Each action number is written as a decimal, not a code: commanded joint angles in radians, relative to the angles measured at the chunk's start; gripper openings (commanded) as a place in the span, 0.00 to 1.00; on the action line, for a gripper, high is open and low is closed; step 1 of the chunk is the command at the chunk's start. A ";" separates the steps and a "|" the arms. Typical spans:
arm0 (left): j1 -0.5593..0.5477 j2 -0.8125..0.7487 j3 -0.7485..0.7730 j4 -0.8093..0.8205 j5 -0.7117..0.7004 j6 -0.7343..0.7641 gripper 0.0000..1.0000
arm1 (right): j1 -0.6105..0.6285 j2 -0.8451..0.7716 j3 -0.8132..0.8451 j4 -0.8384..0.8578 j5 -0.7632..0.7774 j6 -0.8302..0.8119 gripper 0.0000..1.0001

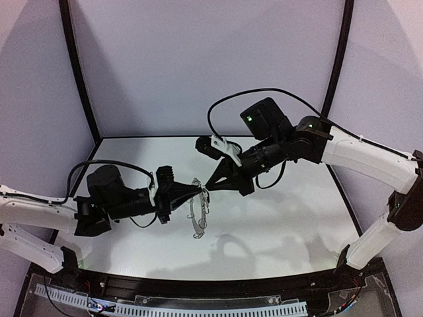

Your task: Put the keys on the keyring

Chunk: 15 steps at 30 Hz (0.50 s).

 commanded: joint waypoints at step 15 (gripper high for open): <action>-0.007 -0.045 0.018 0.000 0.029 0.032 0.01 | -0.010 -0.071 0.004 -0.042 -0.065 -0.065 0.00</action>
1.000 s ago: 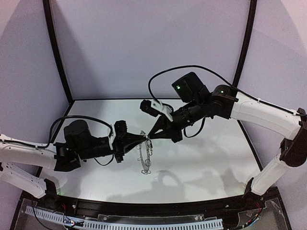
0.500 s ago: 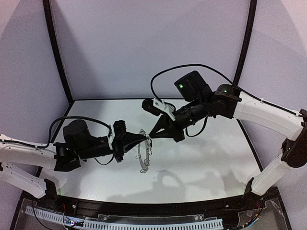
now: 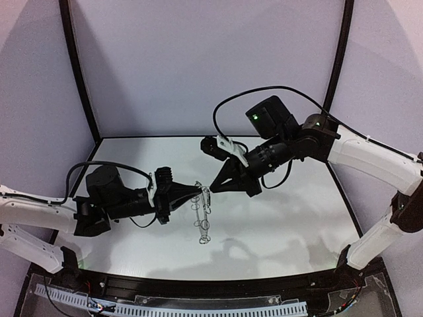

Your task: Put the keys on the keyring

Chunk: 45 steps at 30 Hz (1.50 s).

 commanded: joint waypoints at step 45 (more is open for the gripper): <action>-0.005 0.013 0.114 -0.299 -0.121 0.165 0.01 | -0.005 -0.007 0.055 -0.005 -0.102 0.015 0.00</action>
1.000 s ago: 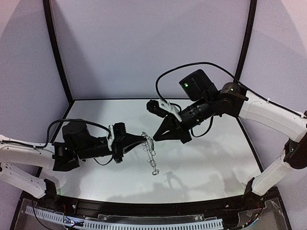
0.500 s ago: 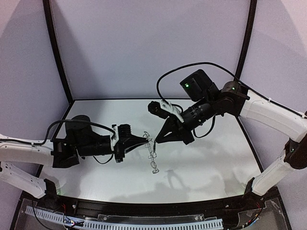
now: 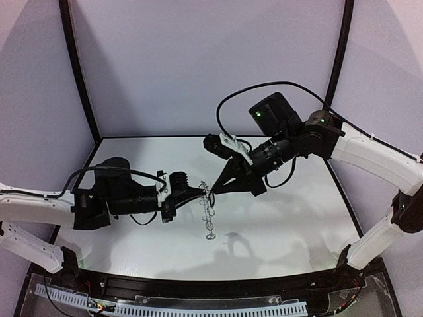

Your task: Put the keys on the keyring

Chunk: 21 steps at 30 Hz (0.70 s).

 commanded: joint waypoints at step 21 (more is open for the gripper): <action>0.006 -0.133 -0.130 -0.104 -0.117 -0.130 0.99 | -0.006 0.022 0.100 -0.011 -0.010 -0.053 0.00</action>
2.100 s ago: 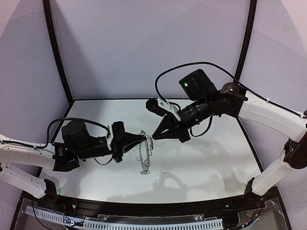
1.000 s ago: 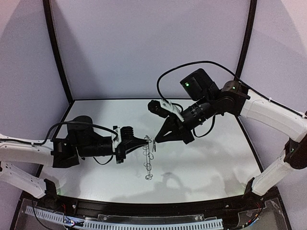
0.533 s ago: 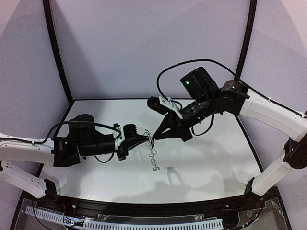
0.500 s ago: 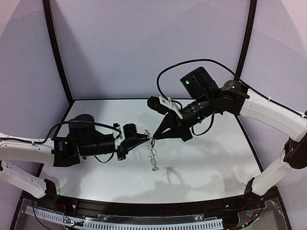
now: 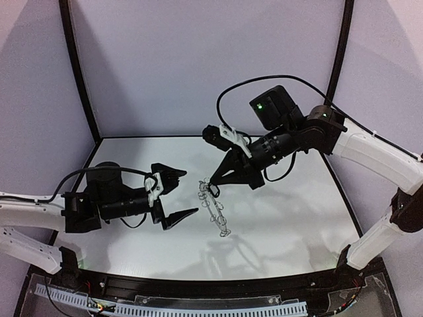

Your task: Put the keys on the keyring

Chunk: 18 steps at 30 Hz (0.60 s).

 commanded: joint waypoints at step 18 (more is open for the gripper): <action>0.086 0.249 0.044 0.222 0.269 -0.283 0.98 | 0.004 0.014 0.075 -0.032 -0.139 -0.158 0.00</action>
